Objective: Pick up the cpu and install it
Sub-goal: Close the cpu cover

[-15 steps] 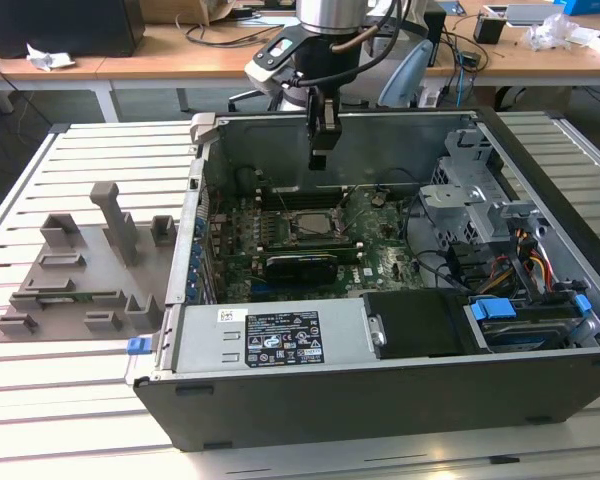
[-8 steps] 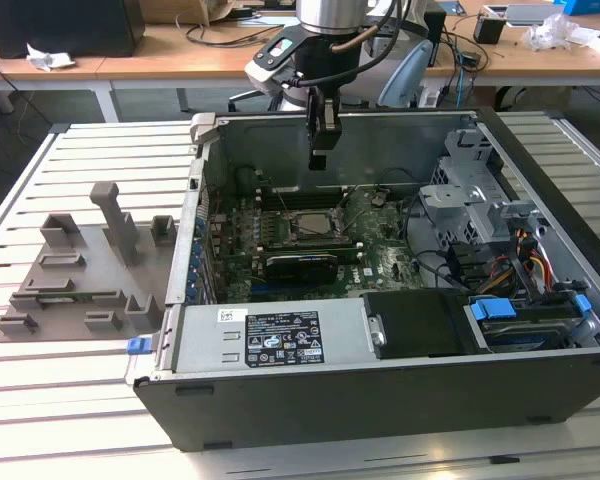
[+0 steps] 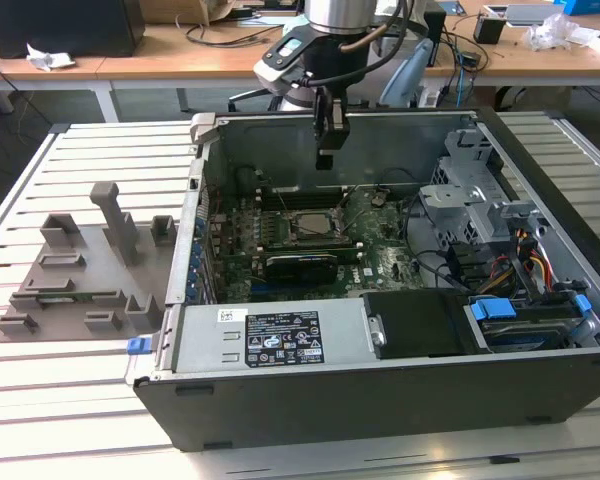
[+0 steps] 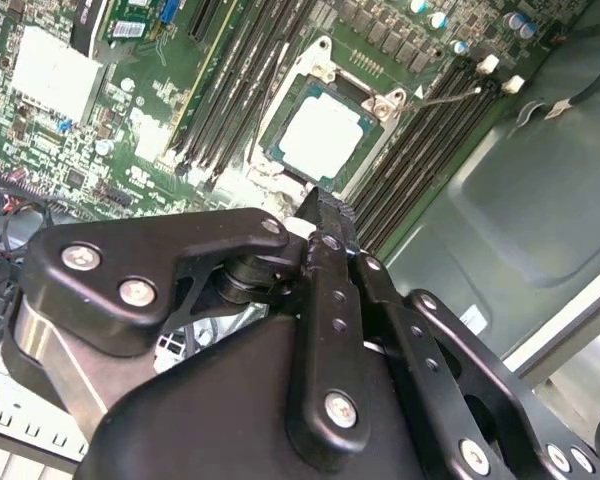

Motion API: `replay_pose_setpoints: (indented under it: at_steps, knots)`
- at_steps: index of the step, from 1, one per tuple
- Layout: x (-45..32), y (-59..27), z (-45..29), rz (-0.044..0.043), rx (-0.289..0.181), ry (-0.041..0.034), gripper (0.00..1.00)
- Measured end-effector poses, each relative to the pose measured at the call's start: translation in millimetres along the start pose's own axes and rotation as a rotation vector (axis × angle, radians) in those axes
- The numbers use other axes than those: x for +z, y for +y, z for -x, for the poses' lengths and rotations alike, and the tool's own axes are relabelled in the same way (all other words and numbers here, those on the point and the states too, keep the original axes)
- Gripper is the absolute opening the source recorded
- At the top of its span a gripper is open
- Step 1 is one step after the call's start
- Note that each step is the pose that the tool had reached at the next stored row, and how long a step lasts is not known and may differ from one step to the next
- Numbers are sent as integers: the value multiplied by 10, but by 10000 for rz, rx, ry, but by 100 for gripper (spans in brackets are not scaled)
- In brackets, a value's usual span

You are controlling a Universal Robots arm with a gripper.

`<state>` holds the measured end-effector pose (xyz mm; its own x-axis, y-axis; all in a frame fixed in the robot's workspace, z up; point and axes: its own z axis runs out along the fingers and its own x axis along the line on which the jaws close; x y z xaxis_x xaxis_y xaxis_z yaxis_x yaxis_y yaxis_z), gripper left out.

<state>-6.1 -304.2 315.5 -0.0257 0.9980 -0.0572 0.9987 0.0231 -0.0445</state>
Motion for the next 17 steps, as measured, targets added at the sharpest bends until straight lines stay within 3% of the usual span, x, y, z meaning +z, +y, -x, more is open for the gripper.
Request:
replay_pose_setpoints:
  at_steps: [6,9,17]
  knots:
    - [-12,274,6,-1,0,1,11]
    - [-21,500,11,0,-2,0,11]
    - [-29,671,15,-4,-2,-1,11]
